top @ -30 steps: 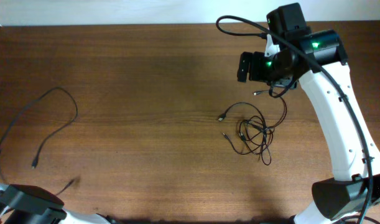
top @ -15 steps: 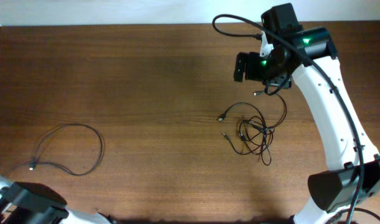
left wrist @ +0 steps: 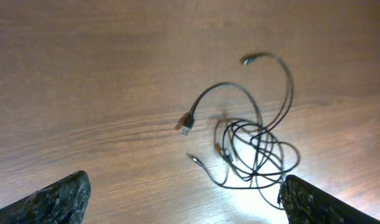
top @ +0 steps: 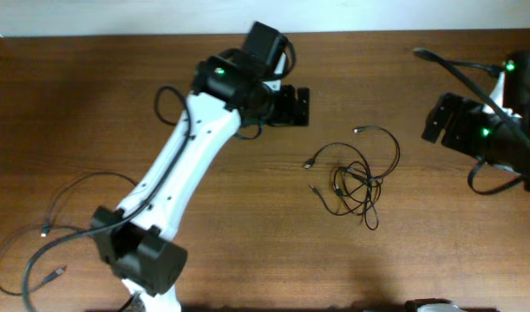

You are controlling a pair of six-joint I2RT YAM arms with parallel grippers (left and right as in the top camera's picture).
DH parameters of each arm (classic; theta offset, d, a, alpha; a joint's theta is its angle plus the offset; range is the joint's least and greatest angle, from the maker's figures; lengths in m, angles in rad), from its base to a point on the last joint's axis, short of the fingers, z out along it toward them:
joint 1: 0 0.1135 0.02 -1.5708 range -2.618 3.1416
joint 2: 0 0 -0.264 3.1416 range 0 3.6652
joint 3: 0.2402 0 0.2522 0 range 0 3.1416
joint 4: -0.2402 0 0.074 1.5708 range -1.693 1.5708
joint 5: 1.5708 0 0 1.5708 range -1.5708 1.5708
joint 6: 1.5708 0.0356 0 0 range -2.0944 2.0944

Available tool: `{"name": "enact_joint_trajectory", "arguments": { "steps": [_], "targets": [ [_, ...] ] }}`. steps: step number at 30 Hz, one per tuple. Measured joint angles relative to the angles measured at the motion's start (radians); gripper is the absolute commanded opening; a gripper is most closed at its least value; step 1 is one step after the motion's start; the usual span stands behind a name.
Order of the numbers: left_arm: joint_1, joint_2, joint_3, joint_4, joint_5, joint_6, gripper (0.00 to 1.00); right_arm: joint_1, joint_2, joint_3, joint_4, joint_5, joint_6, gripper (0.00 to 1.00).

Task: Untangle cables

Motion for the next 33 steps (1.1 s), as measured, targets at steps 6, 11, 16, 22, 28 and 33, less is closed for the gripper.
{"name": "enact_joint_trajectory", "arguments": {
  "steps": [6, 11, 16, 22, 28, 33],
  "targets": [
    [-0.038, 0.108, 0.000, 0.005, -0.007, 0.000, 0.99, -0.008, 0.197, 0.000, -0.019, -0.013, -0.031, 0.99],
    [-0.038, 0.114, 0.000, 0.019, -0.021, 0.000, 0.99, -0.014, 0.238, -0.001, -0.048, -0.117, 0.011, 0.99],
    [-0.038, 0.114, 0.000, 0.019, -0.021, 0.000, 0.99, -0.014, 0.253, -0.001, -0.015, -0.037, 0.104, 0.98],
    [-0.038, 0.114, 0.000, 0.020, -0.022, 0.000, 0.99, -0.015, 0.457, -0.131, 0.050, 0.085, 0.271, 0.78],
    [-0.038, 0.114, 0.000, 0.020, -0.025, 0.000, 0.99, -0.080, 0.488, -0.572, 0.532, -0.042, 0.191, 0.64],
    [-0.038, 0.114, 0.000, 0.022, -0.025, 0.000, 0.99, -0.136, 0.487, -0.759, 0.724, -0.067, 0.173, 0.47]
  ]
}}
